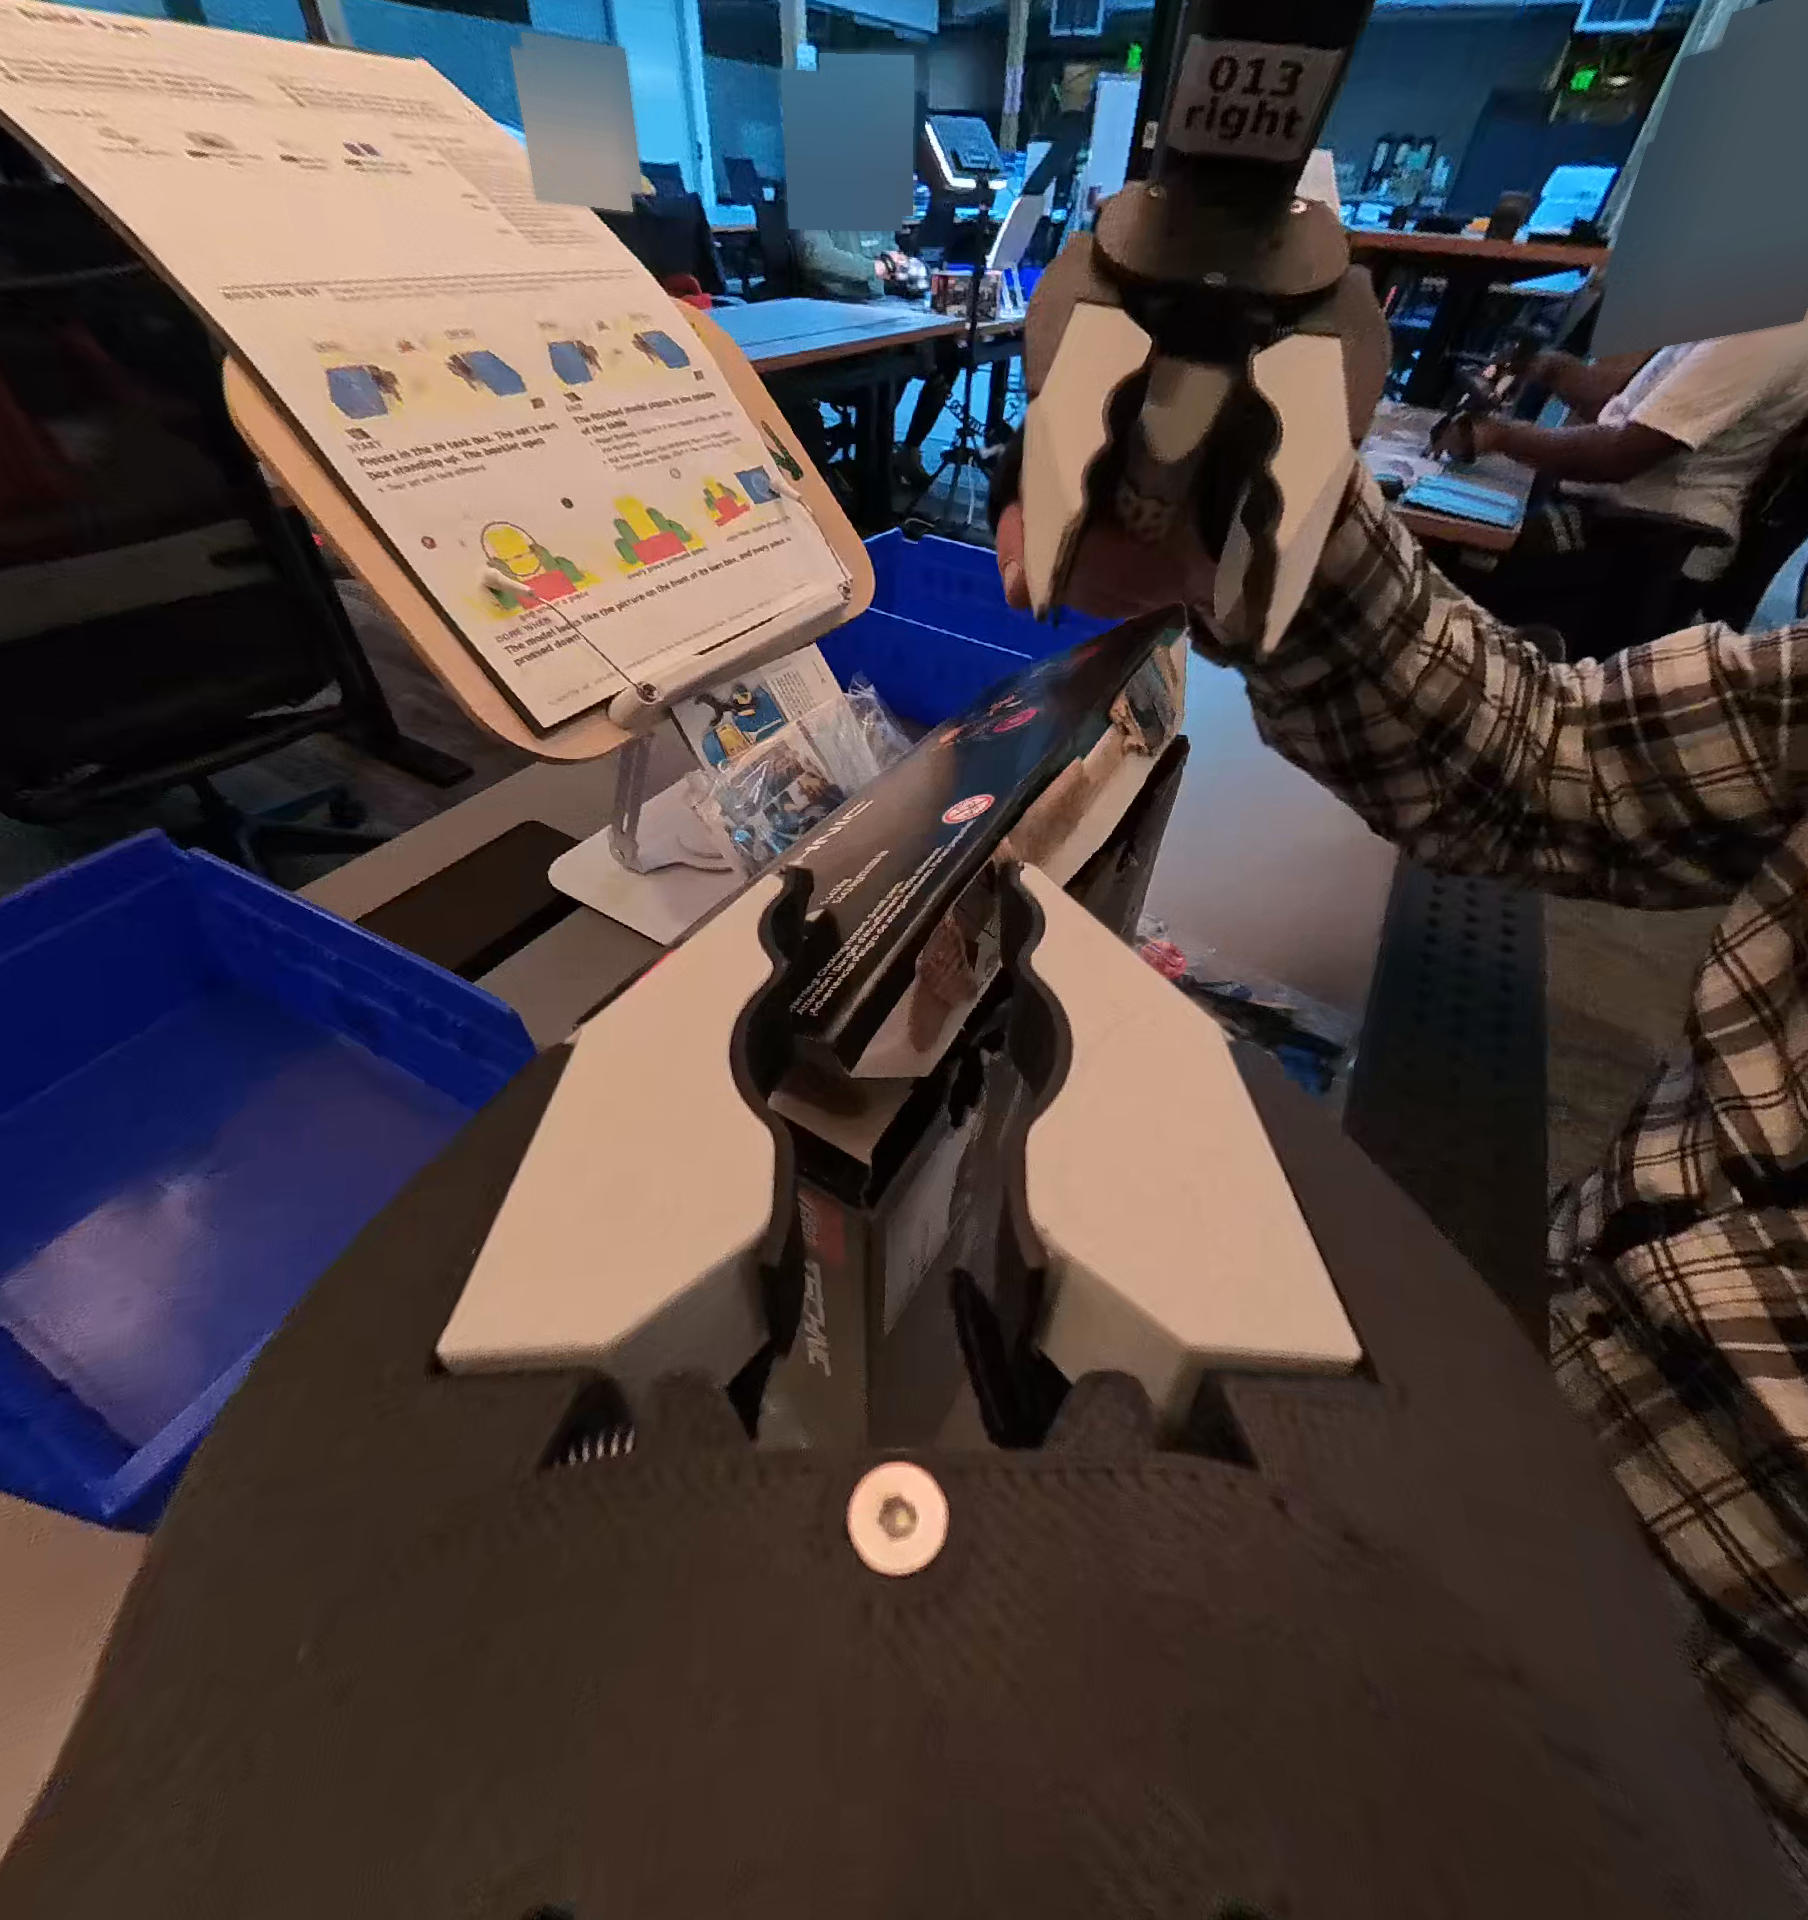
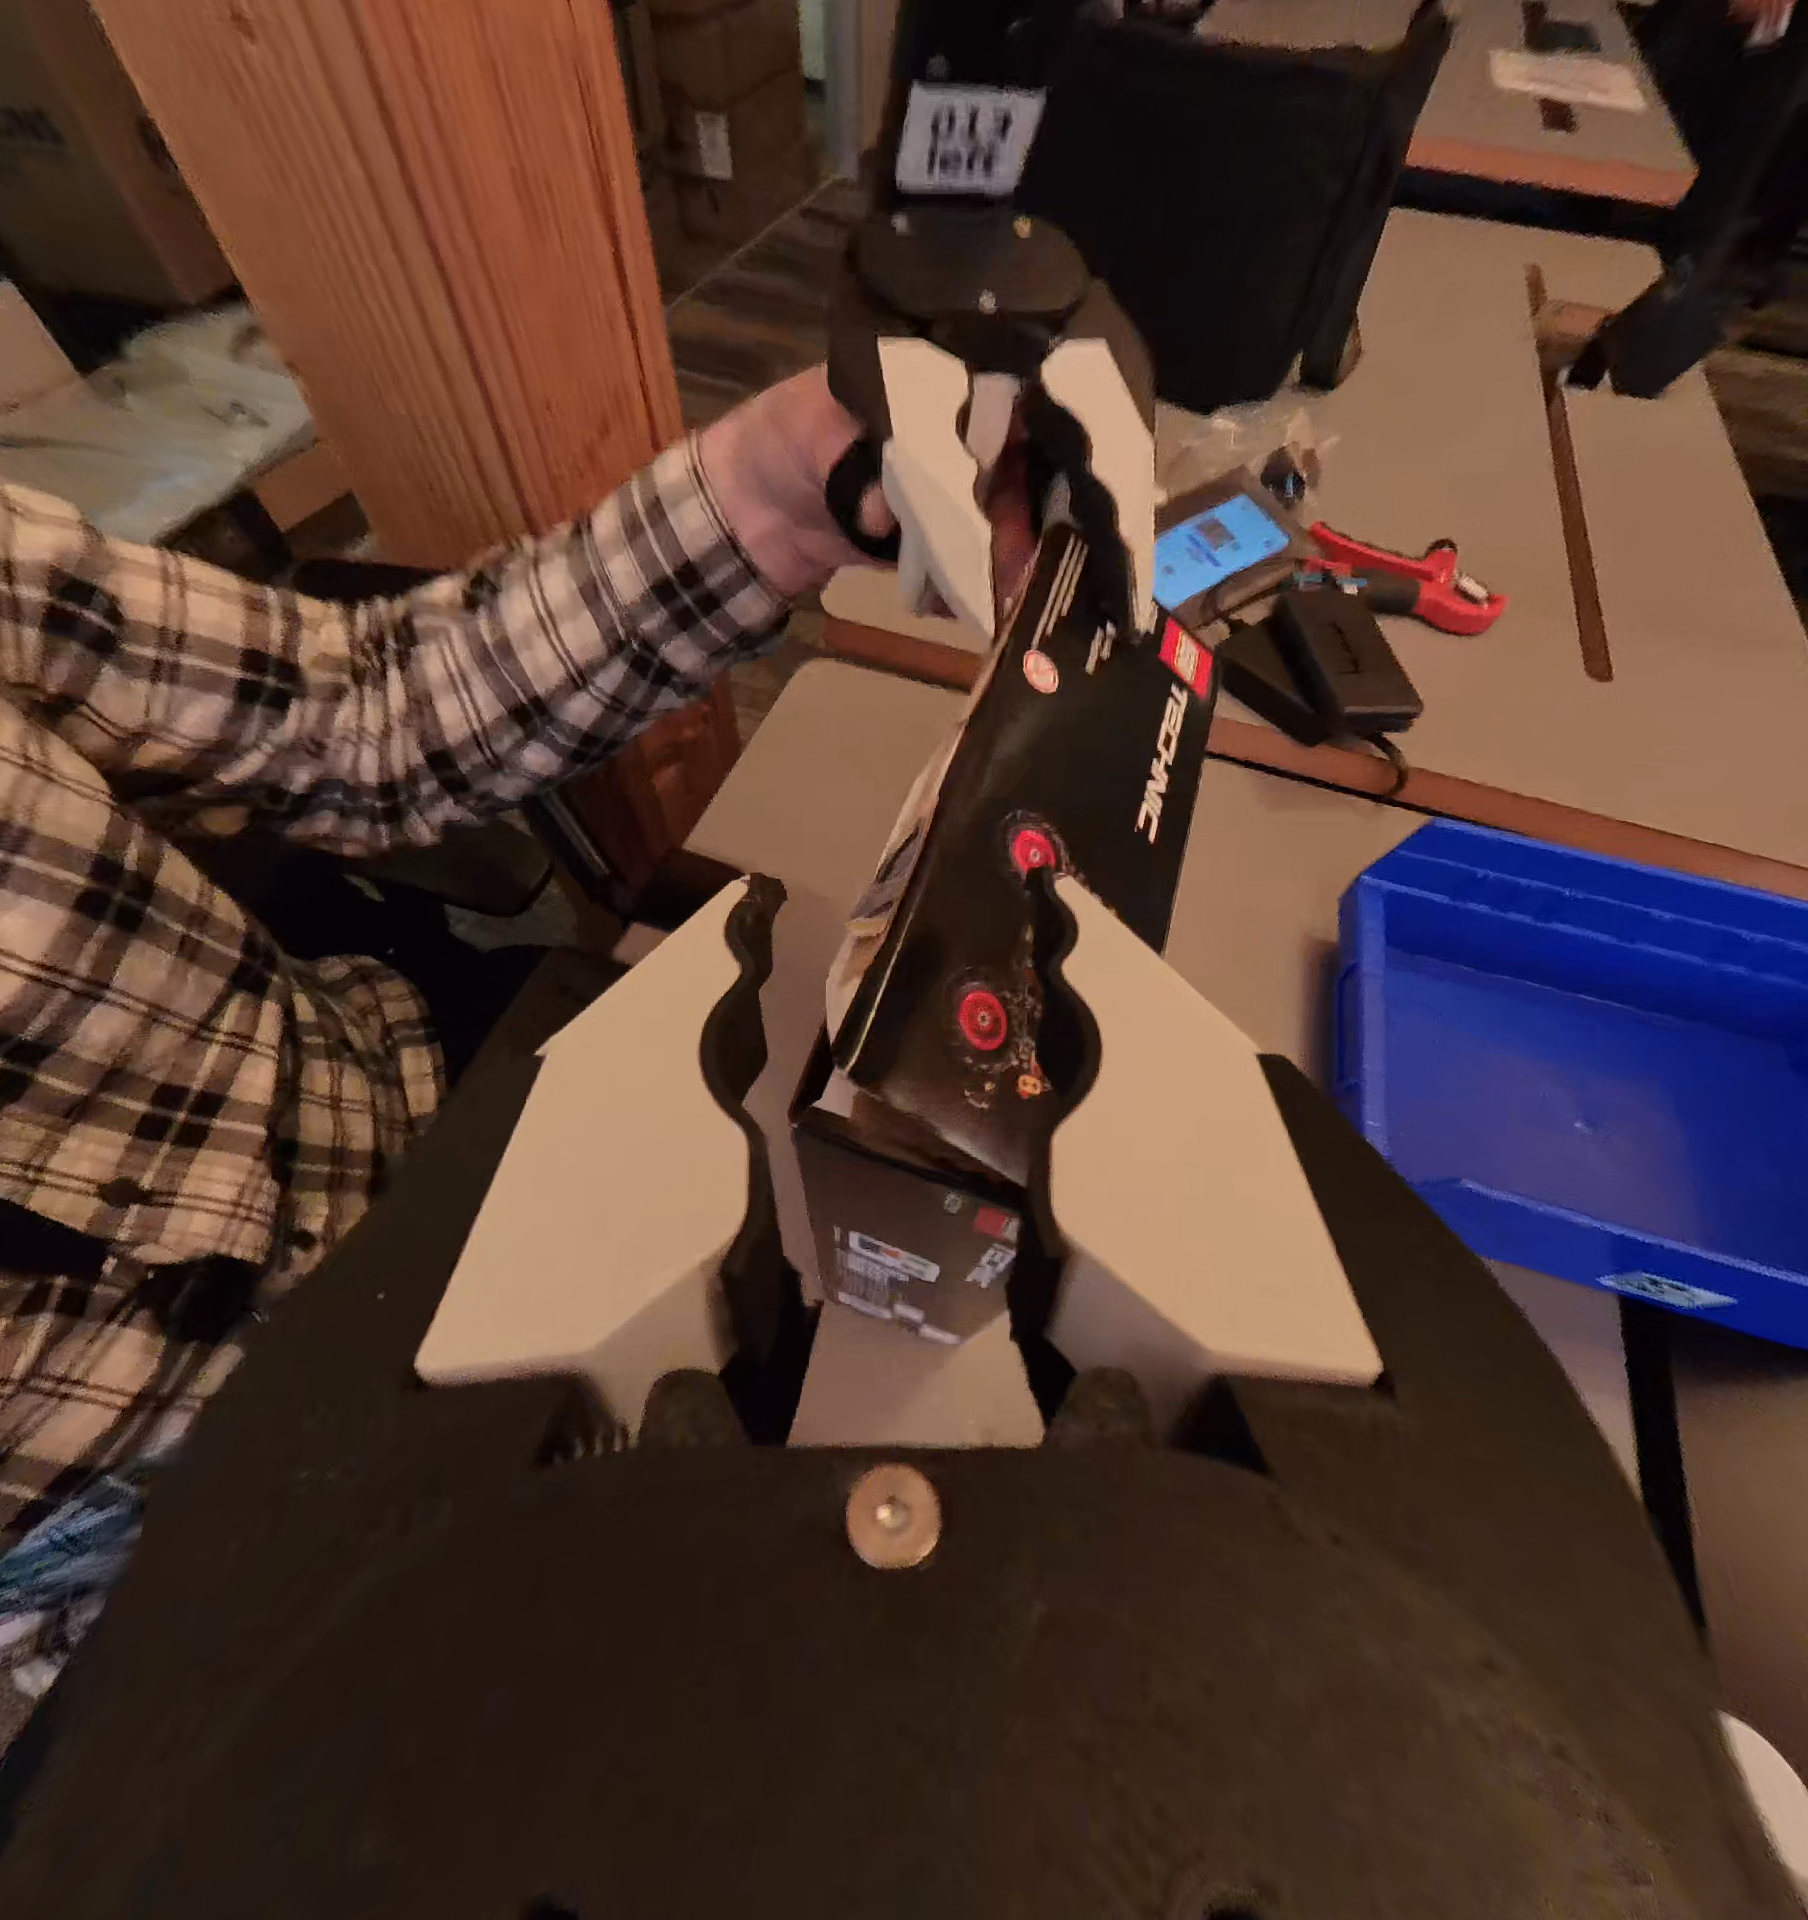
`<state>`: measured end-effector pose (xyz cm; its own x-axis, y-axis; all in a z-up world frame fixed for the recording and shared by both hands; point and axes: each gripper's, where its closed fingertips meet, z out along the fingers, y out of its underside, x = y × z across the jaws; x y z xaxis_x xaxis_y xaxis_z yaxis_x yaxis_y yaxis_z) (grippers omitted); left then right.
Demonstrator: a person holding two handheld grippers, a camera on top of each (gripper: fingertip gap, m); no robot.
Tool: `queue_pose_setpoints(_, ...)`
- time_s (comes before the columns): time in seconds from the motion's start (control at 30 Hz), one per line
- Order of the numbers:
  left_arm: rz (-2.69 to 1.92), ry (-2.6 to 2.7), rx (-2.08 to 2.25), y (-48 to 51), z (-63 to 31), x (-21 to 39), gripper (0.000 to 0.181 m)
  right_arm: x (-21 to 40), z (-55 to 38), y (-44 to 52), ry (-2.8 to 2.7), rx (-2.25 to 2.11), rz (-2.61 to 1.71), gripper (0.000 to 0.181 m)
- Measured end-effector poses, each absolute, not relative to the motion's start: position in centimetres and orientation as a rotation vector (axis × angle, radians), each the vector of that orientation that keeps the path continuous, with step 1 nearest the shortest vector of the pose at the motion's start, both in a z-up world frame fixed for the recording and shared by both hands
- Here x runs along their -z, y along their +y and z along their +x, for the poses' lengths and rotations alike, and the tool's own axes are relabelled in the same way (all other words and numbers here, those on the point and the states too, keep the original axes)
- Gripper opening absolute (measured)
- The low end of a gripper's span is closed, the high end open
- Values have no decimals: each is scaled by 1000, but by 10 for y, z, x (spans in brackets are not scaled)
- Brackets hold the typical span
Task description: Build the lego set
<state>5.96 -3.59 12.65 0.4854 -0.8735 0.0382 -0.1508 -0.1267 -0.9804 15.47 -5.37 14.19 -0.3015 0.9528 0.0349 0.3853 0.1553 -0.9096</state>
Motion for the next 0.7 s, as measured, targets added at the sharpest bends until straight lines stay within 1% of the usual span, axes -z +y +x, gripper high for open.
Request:
queue_pose_setpoints(0.1,-1629,920,742,-31,58,-120,34,-130,149,-51,-1830,-1029,-1305,50)
queue_pose_setpoints(0.2,-1633,929,727,-28,59,-117,33,-120,144,-47,-1848,-932,-1305,43)
queue_pose_setpoints(0.3,-1632,924,718,-26,58,-117,34,-117,140,-41,-1838,-900,-1317,33)
queue_pose_setpoints(0.37,-1630,942,704,-27,59,-117,34,-114,140,-37,-1847,-872,-1312,34)
queue_pose_setpoints(0.4,-1633,947,711,-27,59,-117,32,-114,139,-35,-1841,-860,-1314,32)
queue_pose_setpoints(0.5,-1634,957,735,-27,59,-118,30,-110,137,-32,-1848,-853,-1333,47)
queue_pose_setpoints(0.57,-1630,954,747,-26,60,-118,30,-101,135,-27,-1857,-823,-1373,65)
queue_pose_setpoints(0.6,-1626,960,749,-27,60,-118,30,-99,134,-26,-1853,-827,-1385,65)
queue_pose_setpoints(0.63,-1622,969,755,-29,60,-118,29,-100,133,-25,-1845,-852,-1392,59)
queue_pose_setpoints(0.7,-1611,983,751,-32,61,-118,29,-103,135,-27,-1849,-910,-1383,55)
